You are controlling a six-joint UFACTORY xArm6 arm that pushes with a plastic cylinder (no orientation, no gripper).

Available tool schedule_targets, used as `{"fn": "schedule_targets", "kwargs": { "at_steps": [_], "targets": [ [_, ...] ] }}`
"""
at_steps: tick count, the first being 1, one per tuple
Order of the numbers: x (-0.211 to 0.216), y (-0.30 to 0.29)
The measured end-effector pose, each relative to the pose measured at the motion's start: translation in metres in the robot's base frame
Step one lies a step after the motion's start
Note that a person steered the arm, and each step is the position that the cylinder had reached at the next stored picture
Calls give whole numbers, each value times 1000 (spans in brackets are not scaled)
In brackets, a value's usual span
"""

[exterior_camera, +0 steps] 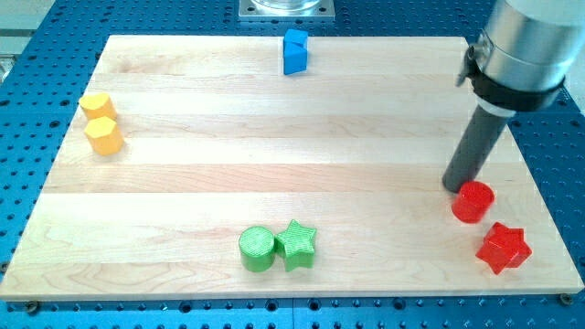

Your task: Move the red circle into the red star

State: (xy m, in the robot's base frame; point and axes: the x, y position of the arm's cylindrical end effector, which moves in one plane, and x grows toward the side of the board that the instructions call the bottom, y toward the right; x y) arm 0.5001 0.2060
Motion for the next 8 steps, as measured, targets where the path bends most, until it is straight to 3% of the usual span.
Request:
{"fn": "schedule_targets", "kwargs": {
  "at_steps": [1, 2, 3, 4, 5, 6, 7, 8],
  "targets": [
    [8, 3],
    [-12, -1],
    [-47, -100],
    [-130, -220],
    [-220, -262],
    [-297, -263],
    [-308, -236],
    [-280, -199]
  ]
}}
